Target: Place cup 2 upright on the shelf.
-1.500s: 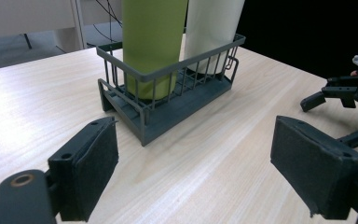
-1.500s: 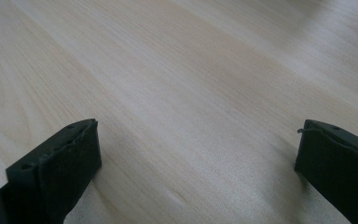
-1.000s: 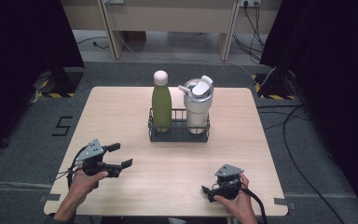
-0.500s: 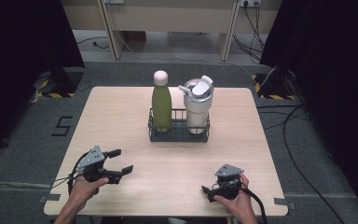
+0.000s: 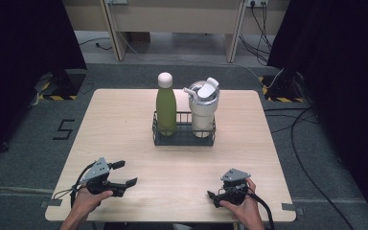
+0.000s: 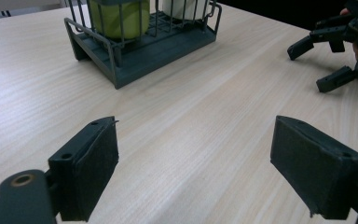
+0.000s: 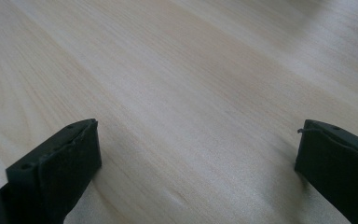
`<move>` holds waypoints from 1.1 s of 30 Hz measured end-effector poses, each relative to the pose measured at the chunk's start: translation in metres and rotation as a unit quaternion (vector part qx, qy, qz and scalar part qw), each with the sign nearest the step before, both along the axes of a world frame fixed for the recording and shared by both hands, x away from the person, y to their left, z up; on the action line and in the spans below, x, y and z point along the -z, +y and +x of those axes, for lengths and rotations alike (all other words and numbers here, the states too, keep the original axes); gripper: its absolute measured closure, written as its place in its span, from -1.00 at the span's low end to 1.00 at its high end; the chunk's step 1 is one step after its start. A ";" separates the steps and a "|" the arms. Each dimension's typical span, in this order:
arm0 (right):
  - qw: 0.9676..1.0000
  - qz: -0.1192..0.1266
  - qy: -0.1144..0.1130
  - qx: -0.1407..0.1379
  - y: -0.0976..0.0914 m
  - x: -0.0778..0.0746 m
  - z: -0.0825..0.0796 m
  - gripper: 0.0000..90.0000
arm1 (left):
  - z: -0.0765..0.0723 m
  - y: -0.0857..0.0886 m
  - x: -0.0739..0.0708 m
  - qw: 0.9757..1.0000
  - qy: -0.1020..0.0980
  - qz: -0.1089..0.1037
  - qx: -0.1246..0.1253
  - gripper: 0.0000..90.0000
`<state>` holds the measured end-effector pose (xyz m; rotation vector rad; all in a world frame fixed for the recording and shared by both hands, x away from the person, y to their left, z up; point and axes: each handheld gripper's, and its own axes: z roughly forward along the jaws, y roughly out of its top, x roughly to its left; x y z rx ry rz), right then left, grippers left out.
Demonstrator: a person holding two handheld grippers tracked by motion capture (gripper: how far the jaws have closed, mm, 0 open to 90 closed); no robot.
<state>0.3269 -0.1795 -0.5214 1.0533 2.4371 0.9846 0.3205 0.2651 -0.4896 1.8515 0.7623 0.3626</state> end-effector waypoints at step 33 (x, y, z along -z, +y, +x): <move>1.000 0.000 0.000 0.000 0.000 0.000 0.000 -0.99 | -0.021 -0.001 0.029 0.995 0.039 0.093 0.002 -0.67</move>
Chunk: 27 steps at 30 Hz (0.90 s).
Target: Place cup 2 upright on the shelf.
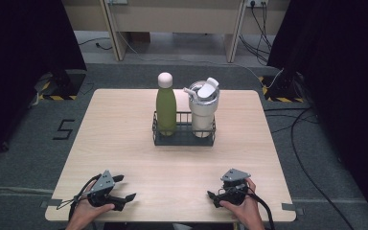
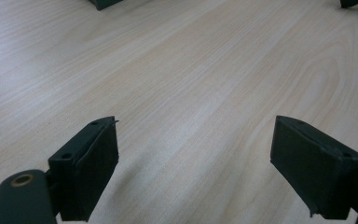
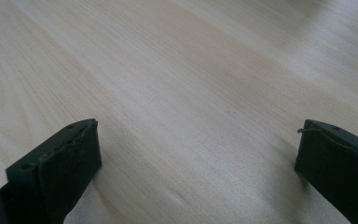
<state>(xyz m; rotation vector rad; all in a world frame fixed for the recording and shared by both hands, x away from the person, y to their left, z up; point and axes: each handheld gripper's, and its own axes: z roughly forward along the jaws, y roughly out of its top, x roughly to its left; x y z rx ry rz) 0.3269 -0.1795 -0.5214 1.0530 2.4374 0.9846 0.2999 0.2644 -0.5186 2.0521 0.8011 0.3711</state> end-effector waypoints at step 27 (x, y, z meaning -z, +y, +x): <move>1.000 0.000 0.000 0.000 0.000 0.000 0.000 -0.99 | -0.012 0.003 0.007 0.998 0.026 0.050 -0.023 -0.69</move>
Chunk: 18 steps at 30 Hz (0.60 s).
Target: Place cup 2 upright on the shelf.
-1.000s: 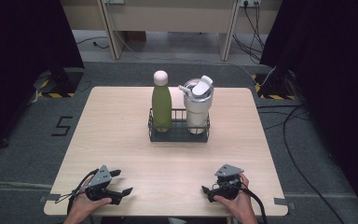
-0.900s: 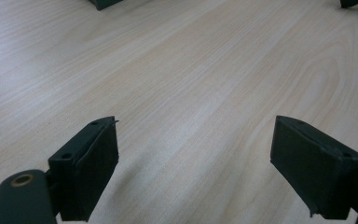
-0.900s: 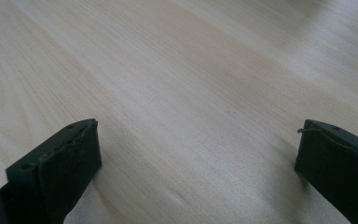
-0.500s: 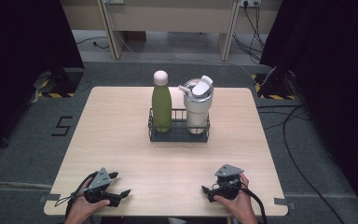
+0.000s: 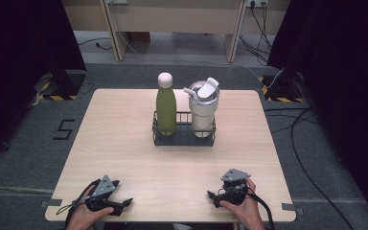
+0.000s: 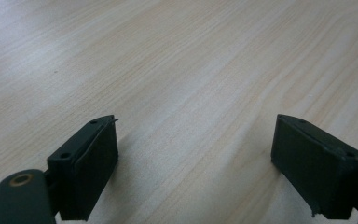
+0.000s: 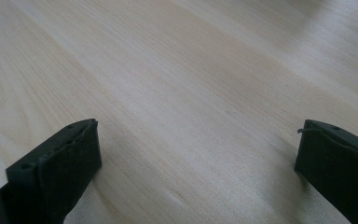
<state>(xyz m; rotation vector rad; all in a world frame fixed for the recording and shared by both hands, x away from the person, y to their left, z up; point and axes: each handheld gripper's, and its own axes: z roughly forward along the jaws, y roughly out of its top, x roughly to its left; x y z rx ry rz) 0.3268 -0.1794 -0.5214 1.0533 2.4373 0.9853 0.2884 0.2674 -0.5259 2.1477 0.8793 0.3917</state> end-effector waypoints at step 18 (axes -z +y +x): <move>1.000 0.000 0.000 0.000 0.000 0.000 0.000 -0.99 | -0.003 -0.005 0.003 1.000 0.009 0.002 0.016 -1.00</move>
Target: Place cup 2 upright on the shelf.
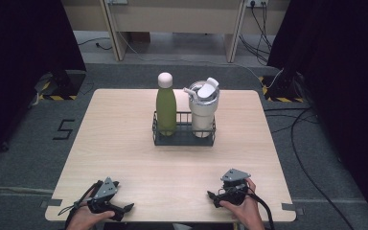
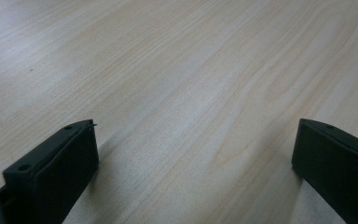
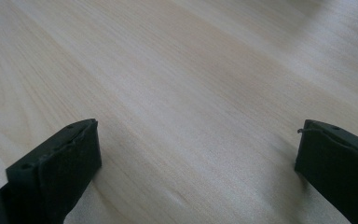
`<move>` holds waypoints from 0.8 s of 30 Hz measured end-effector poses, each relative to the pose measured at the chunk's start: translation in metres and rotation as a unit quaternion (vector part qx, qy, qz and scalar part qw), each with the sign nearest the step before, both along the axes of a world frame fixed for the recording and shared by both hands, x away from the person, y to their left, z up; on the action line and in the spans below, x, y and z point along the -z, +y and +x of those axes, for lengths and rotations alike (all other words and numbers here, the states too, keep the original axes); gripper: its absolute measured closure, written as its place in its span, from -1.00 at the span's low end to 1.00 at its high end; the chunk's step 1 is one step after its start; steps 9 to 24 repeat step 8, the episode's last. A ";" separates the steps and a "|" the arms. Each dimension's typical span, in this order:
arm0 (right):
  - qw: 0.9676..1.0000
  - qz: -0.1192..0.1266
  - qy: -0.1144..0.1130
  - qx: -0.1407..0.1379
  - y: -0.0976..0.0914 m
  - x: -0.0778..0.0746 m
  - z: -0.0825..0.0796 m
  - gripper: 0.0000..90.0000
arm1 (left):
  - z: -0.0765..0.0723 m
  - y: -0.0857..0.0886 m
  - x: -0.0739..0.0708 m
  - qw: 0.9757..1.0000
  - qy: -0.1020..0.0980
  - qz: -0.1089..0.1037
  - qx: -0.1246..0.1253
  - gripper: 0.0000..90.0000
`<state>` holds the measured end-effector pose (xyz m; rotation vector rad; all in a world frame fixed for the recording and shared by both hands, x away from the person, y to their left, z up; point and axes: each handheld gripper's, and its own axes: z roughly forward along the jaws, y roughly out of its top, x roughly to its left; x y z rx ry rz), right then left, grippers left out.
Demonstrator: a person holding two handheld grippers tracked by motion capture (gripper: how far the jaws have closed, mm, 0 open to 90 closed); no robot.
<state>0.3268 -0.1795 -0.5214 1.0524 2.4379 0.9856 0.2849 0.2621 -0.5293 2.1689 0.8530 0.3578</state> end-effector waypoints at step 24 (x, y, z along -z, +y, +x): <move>1.000 0.000 0.000 0.000 0.000 0.000 0.000 -0.99 | 0.000 0.000 0.000 1.000 0.000 0.000 0.003 -1.00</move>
